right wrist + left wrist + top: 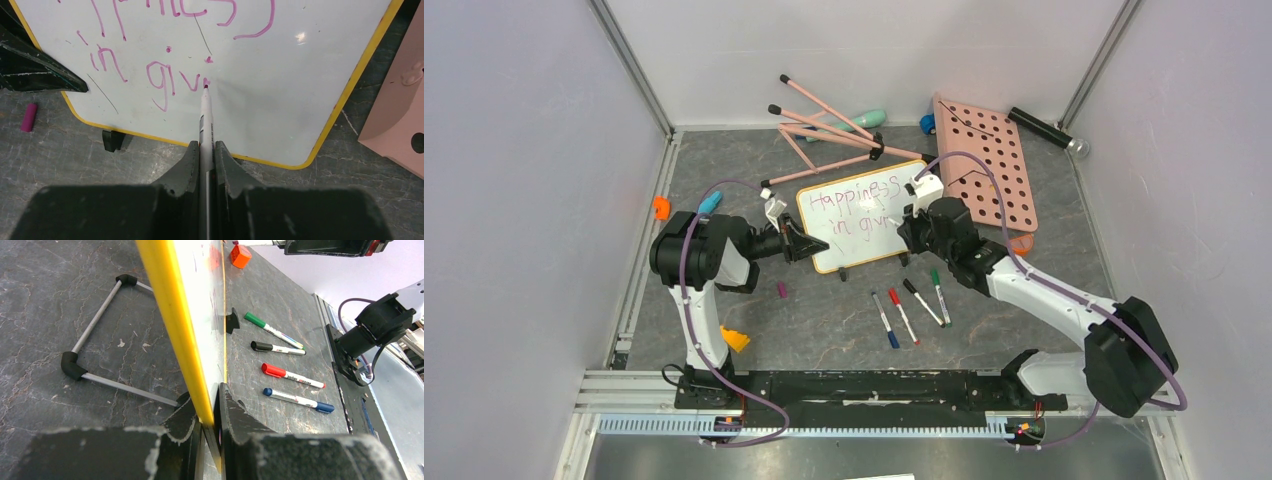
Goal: Write a sentence on the whiteboard
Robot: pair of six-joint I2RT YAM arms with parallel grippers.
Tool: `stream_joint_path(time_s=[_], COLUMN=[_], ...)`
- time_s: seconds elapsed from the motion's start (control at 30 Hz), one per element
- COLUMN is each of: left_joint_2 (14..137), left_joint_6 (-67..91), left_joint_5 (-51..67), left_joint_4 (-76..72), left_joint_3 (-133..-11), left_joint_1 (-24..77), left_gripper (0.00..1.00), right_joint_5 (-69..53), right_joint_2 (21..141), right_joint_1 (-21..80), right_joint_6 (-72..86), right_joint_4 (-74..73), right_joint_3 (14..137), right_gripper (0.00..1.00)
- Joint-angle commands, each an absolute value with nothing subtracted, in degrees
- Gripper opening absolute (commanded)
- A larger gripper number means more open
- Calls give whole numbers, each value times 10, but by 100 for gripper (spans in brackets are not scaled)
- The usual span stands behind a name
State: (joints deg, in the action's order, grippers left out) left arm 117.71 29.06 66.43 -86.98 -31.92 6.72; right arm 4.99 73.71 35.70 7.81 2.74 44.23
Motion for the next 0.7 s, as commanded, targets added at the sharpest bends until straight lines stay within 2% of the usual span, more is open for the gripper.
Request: stream_joint_path(time_s=[0.0, 0.4, 0.67], left_joint_2=[1203, 1203, 1203], left_joint_6=[181, 181, 181], left_joint_5=[628, 628, 627], left_joint_4=[-892, -892, -892], left_joint_3=[-317, -317, -317], left_joint_1=[59, 59, 59], left_gripper=[3, 3, 3], right_joint_5=[75, 86, 76], right_joint_2=[734, 779, 774], right_joint_1=[352, 348, 348], right_joint_6=[69, 73, 83], right_joint_4=[24, 26, 39], right_joint_3=[476, 492, 448], right_gripper=[0, 0, 0])
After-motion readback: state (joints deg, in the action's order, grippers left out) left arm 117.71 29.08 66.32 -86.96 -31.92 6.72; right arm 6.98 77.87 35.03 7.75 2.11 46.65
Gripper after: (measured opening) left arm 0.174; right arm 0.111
